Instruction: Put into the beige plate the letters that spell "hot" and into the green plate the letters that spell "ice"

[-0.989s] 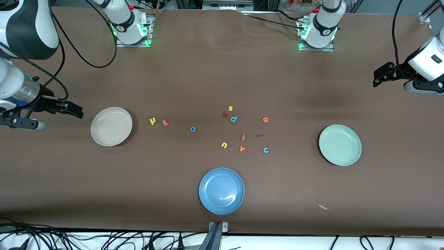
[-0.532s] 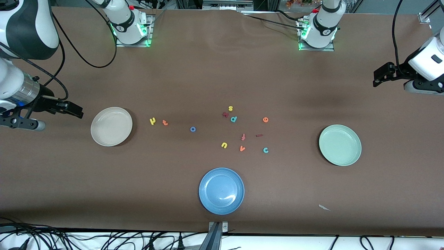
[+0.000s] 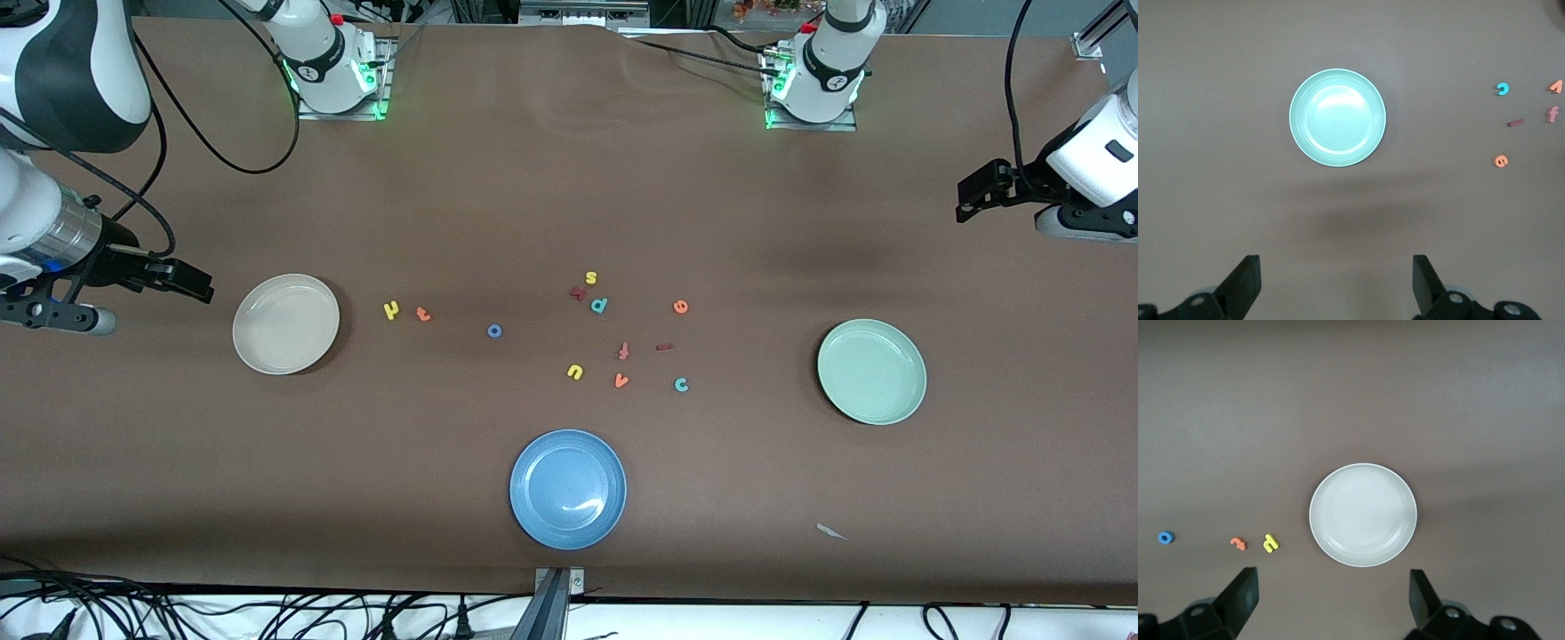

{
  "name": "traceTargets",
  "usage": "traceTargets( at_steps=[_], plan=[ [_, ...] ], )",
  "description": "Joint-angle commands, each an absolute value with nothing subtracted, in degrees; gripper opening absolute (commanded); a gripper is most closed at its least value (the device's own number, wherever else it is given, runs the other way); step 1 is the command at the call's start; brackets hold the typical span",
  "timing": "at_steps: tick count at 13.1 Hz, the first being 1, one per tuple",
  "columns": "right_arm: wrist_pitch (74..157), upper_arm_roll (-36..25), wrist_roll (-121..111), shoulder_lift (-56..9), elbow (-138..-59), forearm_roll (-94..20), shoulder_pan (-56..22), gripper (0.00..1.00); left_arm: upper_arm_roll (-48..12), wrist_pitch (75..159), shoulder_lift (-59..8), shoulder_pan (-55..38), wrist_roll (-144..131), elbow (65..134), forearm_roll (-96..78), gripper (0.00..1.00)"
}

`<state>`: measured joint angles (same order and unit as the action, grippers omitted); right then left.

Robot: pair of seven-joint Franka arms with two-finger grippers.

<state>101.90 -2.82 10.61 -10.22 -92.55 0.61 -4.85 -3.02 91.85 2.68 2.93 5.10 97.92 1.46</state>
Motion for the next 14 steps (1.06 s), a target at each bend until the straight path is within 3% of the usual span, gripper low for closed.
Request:
traceTargets(
  at_steps=[1,14],
  plan=[
    [102.5,-2.7,11.2,-9.3,-93.5,0.2,-4.8,1.00,-3.1,92.0,3.9,3.2,5.6,98.6,-0.3,1.00],
    [102.6,0.4,25.1,-10.3,-95.2,0.0,-8.1,1.00,-3.1,92.0,3.7,3.2,5.6,98.6,-0.3,1.00]
  ],
)
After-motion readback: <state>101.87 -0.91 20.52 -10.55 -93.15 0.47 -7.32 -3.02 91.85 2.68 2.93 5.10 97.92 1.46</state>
